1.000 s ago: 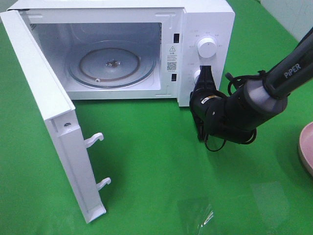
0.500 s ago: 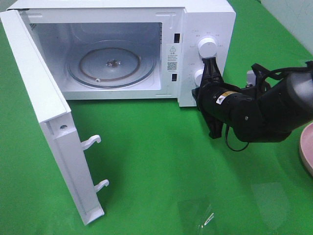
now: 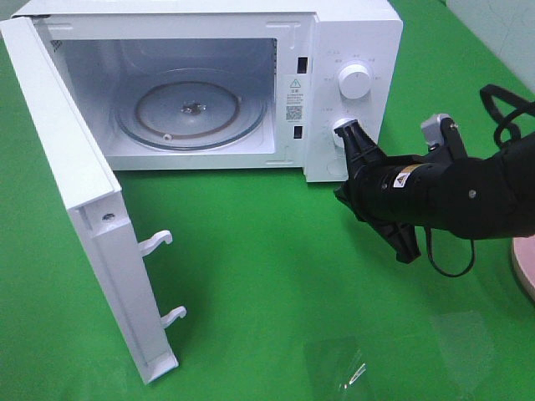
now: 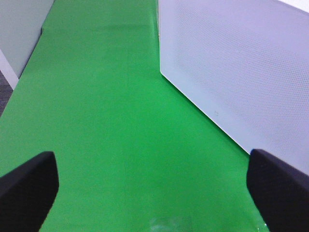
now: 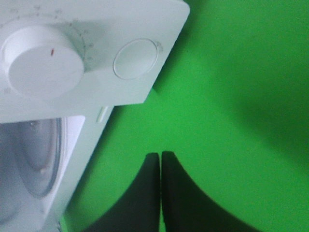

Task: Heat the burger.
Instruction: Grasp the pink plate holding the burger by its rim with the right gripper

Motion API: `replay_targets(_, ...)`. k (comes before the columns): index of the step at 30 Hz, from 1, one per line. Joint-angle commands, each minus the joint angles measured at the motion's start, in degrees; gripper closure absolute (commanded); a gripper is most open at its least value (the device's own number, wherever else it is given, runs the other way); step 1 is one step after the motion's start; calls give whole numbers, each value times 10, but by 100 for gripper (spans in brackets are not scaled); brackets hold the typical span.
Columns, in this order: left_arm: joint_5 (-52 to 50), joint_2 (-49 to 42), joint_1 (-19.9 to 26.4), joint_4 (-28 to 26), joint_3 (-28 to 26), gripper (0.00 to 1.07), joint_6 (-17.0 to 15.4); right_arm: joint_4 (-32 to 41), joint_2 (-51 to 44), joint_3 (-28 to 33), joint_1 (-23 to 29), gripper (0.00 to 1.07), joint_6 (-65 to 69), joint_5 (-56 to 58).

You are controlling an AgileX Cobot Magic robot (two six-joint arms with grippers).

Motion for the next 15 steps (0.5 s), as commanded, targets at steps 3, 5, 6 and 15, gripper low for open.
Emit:
replay_targets(3,-7,-9,2,-5,2,9,-2,-8,-47,1,0,105,-141,76)
replay_targets(5,-7,-9,2,-5,2,9,-2,-8,-60,1,0,104,-199,101)
replay_targets(6,-7,-9,2,-5,2,9,-2,-8,-73,1,0,103,-256,126)
replay_targets(15,-7,-9,2,-5,2,9,-2,-6,-129,0,0,101,-430,248)
